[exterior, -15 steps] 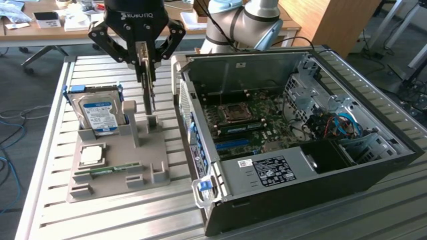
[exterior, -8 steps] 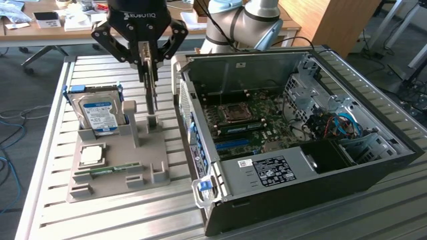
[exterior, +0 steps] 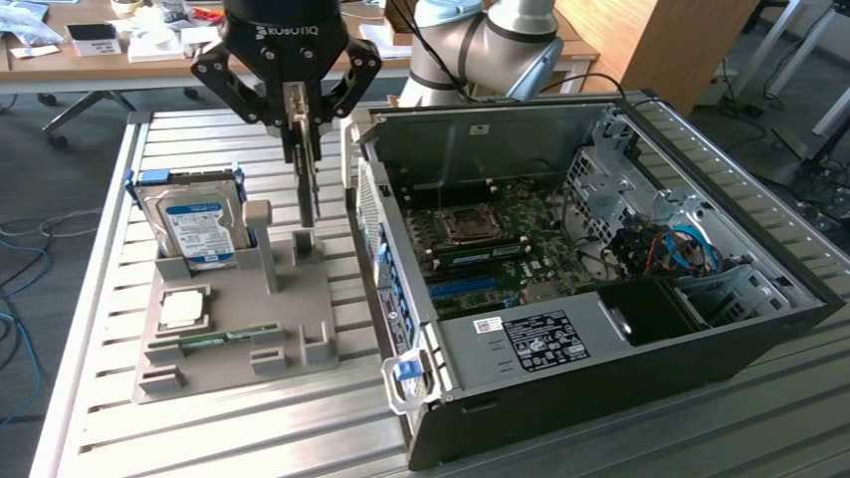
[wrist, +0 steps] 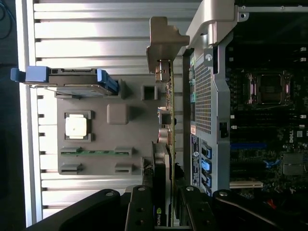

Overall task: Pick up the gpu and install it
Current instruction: 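Pick up the gpu and move the gpu toward the slot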

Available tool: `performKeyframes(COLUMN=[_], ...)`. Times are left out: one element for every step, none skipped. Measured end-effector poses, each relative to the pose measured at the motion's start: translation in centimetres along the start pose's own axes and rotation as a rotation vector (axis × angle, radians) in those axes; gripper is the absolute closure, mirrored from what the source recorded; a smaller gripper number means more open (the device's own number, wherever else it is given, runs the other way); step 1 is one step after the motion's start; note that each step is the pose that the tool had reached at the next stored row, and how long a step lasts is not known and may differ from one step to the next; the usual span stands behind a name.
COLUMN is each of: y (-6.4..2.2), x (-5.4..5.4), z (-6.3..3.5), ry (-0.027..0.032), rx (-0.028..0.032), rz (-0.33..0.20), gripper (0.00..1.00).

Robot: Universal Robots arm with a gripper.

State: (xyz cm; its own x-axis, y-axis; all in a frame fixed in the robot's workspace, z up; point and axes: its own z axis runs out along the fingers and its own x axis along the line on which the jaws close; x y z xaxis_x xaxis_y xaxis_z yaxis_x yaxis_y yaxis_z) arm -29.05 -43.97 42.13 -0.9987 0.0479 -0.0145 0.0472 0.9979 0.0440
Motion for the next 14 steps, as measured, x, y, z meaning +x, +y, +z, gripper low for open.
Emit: performKeyframes(y=[0.00, 0.01, 0.01, 0.01, 0.01, 0.01, 0.02, 0.02, 0.02, 0.02, 0.02, 0.03, 0.03, 0.03], x=[-0.06, -0.11, -0.16, -0.22, -0.27, -0.31, -0.34, -0.38, -0.41, -0.46, -0.50, -0.54, -0.57, -0.61], z=[0.00, 0.00, 0.00, 0.00, 0.00, 0.01, 0.00, 0.00, 0.01, 0.01, 0.01, 0.01, 0.01, 0.01], ry=[0.0001, 0.0001, 0.0000, 0.0000, 0.0000, 0.0000, 0.0001, 0.0001, 0.0000, 0.0000, 0.0000, 0.0001, 0.0000, 0.0000], rx=[0.0000, 0.0000, 0.0000, 0.0000, 0.0000, 0.0000, 0.0001, 0.0000, 0.0000, 0.0000, 0.0000, 0.0000, 0.0000, 0.0000], rz=[0.000, 0.000, 0.000, 0.000, 0.000, 0.000, 0.000, 0.000, 0.000, 0.000, 0.000, 0.000, 0.000, 0.000], gripper=[0.73, 0.73, 0.73, 0.73, 0.73, 0.73, 0.73, 0.73, 0.73, 0.73, 0.73, 0.73, 0.73, 0.73])
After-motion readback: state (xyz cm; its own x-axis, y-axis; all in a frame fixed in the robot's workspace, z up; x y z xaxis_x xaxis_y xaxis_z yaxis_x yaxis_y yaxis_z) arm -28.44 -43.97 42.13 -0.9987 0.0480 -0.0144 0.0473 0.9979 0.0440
